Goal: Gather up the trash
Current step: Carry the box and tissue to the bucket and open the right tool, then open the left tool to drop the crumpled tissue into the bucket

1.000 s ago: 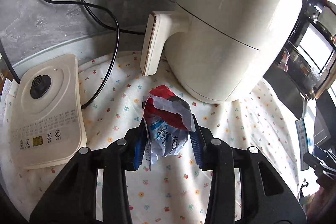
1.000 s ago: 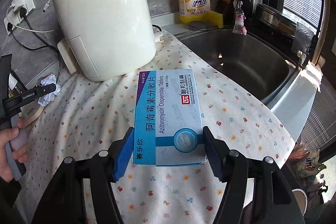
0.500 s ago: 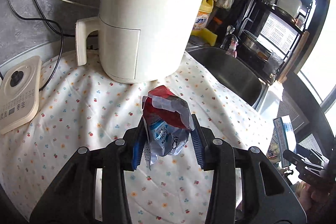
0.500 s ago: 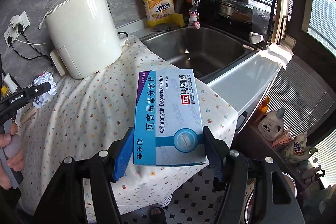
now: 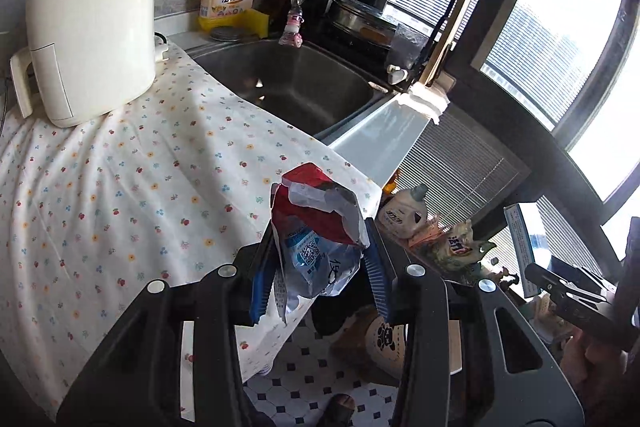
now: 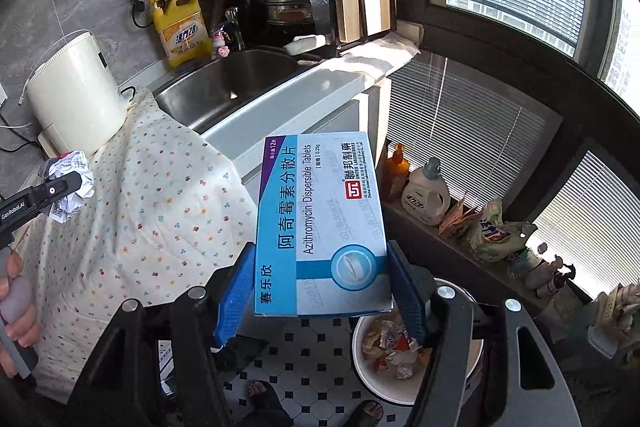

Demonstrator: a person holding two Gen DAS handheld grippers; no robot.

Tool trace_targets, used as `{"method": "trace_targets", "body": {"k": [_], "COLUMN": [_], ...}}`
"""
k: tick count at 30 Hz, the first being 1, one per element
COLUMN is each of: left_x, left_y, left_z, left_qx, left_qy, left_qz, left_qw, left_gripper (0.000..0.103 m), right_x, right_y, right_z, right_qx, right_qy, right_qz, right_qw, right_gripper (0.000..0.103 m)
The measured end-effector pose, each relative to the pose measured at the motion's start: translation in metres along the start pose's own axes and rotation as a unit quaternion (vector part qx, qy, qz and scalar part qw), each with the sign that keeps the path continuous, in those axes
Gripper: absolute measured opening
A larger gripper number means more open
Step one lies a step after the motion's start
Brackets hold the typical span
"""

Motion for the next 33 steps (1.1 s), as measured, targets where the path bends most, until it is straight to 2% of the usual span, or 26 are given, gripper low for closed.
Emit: {"method": "trace_targets", "body": {"k": [8, 9, 10, 11, 14, 22, 31, 32, 33], "left_x": [-0.028, -0.032, -0.035, -0.039, -0.05, -0.076, -0.097, -0.099, -0.1], "left_y": [-0.092, -0.102, -0.111, -0.12, -0.145, -0.203, -0.268, -0.273, -0.278], "left_z": [-0.026, -0.029, -0.031, -0.034, -0.043, -0.066, -0.095, -0.097, -0.1], "left_qx": [-0.026, -0.029, -0.032, -0.035, -0.043, -0.065, -0.1, -0.104, -0.112], "left_qy": [0.027, 0.029, 0.031, 0.033, 0.043, 0.072, 0.11, 0.113, 0.117], "left_qz": [-0.041, -0.044, -0.047, -0.049, -0.055, -0.085, -0.121, -0.122, -0.122], "left_qw": [0.9985, 0.9982, 0.9979, 0.9976, 0.9966, 0.9917, 0.9815, 0.9805, 0.9793], "left_gripper": [0.041, 0.041, 0.041, 0.041, 0.042, 0.042, 0.045, 0.047, 0.054], "right_x": [-0.03, -0.034, -0.039, -0.043, -0.054, -0.078, -0.106, -0.108, -0.11], "right_y": [-0.085, -0.093, -0.1, -0.108, -0.132, -0.199, -0.25, -0.254, -0.257], "right_z": [0.008, 0.006, 0.003, 0.002, 0.003, 0.021, 0.041, 0.042, 0.043], "right_qx": [-0.003, -0.005, -0.005, -0.004, 0.001, -0.018, -0.04, -0.042, -0.043], "right_qy": [0.011, 0.017, 0.025, 0.027, 0.033, 0.026, 0.021, 0.022, 0.022], "right_qz": [-0.038, -0.039, -0.041, -0.044, -0.061, -0.112, -0.152, -0.155, -0.157], "right_qw": [0.999, 0.999, 0.999, 0.999, 0.998, 0.993, 0.987, 0.987, 0.986], "right_gripper": [0.064, 0.07, 0.09, 0.096, 0.094, 0.094, 0.094, 0.094, 0.094]}}
Point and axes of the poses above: each gripper's, at about its wrist camera, not at the fingertips, and z roughly against the way its jaws point, y to its left, x to its top, the point moved 2 cm from there along -z, roughly the way its jaws point, and after that the axes turned 7 degrees about y, right-handed, at the moved point
